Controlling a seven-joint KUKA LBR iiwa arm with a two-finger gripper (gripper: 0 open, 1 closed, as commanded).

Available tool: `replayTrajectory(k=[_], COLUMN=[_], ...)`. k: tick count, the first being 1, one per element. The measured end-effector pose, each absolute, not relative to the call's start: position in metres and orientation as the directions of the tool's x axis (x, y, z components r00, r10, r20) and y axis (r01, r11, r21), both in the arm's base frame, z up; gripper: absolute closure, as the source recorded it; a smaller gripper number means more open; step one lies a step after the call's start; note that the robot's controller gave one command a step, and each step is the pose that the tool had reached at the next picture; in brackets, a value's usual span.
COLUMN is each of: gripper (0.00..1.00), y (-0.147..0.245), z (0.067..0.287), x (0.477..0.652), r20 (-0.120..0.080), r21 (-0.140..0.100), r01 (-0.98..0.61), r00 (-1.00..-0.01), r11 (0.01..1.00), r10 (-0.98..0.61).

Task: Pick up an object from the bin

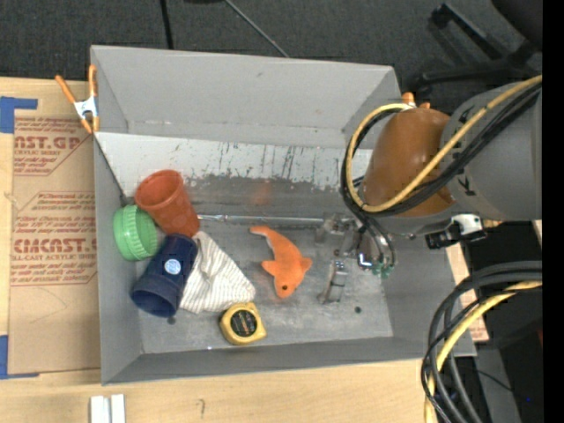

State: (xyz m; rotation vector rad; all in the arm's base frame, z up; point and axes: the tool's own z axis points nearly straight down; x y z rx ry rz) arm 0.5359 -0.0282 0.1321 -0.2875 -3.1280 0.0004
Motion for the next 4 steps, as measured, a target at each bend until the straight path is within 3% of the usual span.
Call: replayTrajectory(k=[1,2,3,4], gripper=[0.00,1.00,1.00,1.00], y=[0.012,0.015,0.015,0.031], z=[0.107,0.072,0.072,0.109], x=[0.553,0.576,0.576,0.564], r20=[-0.003,-0.001,-0.002,0.002], r21=[0.000,0.000,0.000,-0.001], r01=[-0.107,0.265,0.265,0.290], r00=[-0.994,-0.964,-0.964,-0.957], r11=[0.994,0.964,0.964,0.957], r10=[-0.107,0.265,0.265,0.290])
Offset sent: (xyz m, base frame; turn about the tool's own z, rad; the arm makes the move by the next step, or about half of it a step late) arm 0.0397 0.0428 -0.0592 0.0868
